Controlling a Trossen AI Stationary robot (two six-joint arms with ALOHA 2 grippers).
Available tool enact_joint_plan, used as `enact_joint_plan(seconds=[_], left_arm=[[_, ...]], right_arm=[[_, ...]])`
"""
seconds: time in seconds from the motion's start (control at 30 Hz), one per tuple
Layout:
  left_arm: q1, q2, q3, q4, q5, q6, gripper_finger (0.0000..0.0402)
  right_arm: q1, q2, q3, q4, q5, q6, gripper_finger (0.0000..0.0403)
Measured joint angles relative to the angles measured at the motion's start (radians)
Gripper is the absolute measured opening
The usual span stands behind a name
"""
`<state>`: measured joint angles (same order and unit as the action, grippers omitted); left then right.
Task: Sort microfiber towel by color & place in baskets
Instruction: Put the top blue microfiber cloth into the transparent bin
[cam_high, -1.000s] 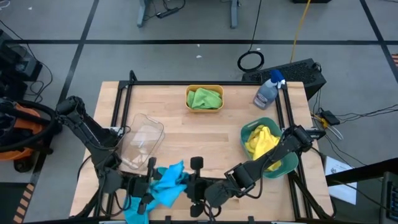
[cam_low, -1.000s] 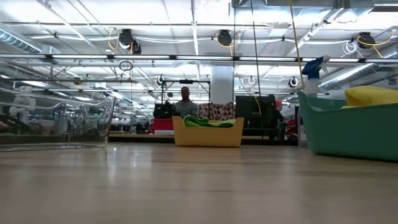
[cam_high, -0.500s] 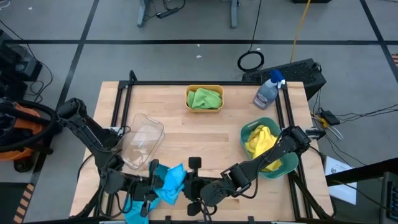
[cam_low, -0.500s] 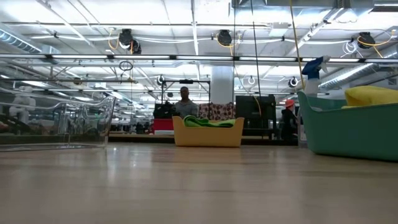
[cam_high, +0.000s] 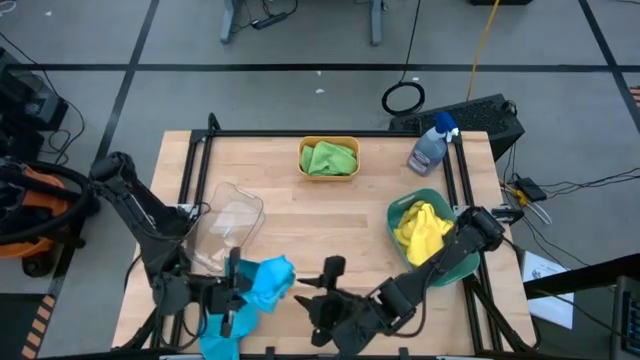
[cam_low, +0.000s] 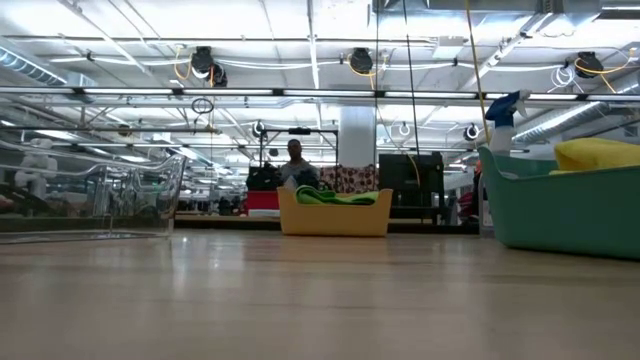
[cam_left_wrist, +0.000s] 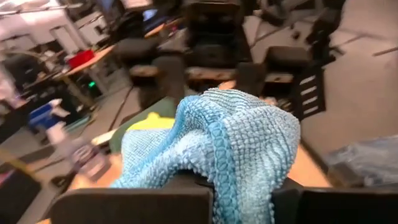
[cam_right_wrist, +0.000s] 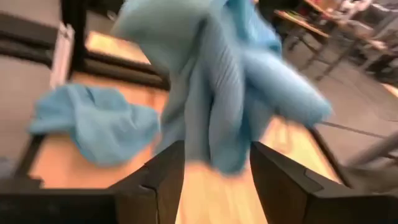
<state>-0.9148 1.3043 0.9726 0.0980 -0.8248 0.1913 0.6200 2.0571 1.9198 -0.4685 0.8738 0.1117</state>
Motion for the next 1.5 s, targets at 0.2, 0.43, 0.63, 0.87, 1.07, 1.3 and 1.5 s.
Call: enact_joint_plan(seconds=[0.2, 0.43, 0.63, 0.87, 1.07, 1.3, 1.5], left_arm=[[-0.042, -0.099, 0.000, -0.360, -0.230, -0.244, 0.0014], [-0.063, -0.227, -0.001, -1.081, -0.364, -0.953, 0.0019], [-0.047, -0.275, -0.116, -1.515, -0.386, -1.583, 0.0020], [0.019, -0.280, -0.239, -1.573, -0.423, -1.793, 0.0021], [0.094, -0.278, -0.282, -1.530, -0.451, -1.782, 0.0021], [0.157, -0.277, -0.359, -1.457, -0.435, -1.782, 0.0029], [0.181, -0.277, -0.393, -1.412, -0.357, -1.768, 0.0100]], right_arm=[[0.022, 0.000, 0.000, -0.093, 0.018, 0.077, 0.0171], [0.030, -0.002, 0.000, -0.091, 0.016, 0.065, 0.0160], [0.025, -0.002, 0.000, -0.090, 0.016, 0.061, 0.0151], [0.011, -0.002, 0.000, -0.082, 0.015, 0.061, 0.0144], [0.005, -0.002, 0.000, -0.082, 0.015, 0.060, 0.0143], [0.005, -0.002, 0.000, -0.082, 0.014, 0.060, 0.0143], [0.005, -0.002, 0.000, -0.083, 0.014, 0.060, 0.0143]])
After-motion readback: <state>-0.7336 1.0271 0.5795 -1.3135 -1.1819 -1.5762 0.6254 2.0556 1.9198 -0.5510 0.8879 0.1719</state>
